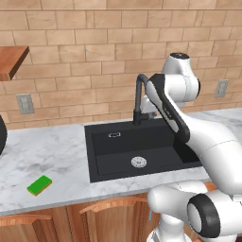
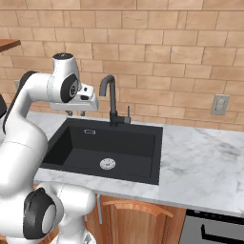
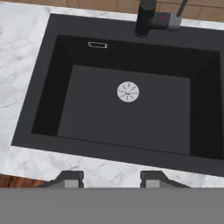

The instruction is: Soak the sponge with water for a few seconds and then drop it inside the sink.

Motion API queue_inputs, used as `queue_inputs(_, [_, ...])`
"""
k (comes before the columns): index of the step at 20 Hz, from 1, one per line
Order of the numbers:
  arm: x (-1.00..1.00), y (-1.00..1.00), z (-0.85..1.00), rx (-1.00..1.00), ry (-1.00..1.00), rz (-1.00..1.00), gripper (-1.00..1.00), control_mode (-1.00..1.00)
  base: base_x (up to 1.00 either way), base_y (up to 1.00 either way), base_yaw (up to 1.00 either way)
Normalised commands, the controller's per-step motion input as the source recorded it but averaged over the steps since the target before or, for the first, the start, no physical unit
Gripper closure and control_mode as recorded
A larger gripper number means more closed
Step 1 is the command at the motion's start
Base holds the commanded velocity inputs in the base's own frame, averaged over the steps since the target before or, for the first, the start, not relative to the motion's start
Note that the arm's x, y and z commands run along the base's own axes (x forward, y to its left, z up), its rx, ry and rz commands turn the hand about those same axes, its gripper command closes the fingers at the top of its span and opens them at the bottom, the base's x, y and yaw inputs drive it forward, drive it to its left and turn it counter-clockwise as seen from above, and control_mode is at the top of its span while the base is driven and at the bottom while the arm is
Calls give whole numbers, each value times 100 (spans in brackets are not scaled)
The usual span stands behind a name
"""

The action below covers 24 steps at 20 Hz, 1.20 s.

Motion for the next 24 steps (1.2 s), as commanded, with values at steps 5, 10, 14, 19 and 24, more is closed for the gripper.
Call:
queue_inputs(5, [0, 5, 0, 0, 0, 0, -100, -100, 0, 0, 0])
queue_inputs(10, [0, 6, 0, 0, 0, 0, -100, -100, 0, 0, 0])
queue_inputs(14, [-2, 0, 0, 0, 0, 0, -100, -100, 0, 0, 0])
queue_inputs(19, [-1, 0, 0, 0, 0, 0, -100, -100, 0, 0, 0])
queue_inputs(24, [0, -9, 0, 0, -4, 0, -100, -100, 0, 0, 0])
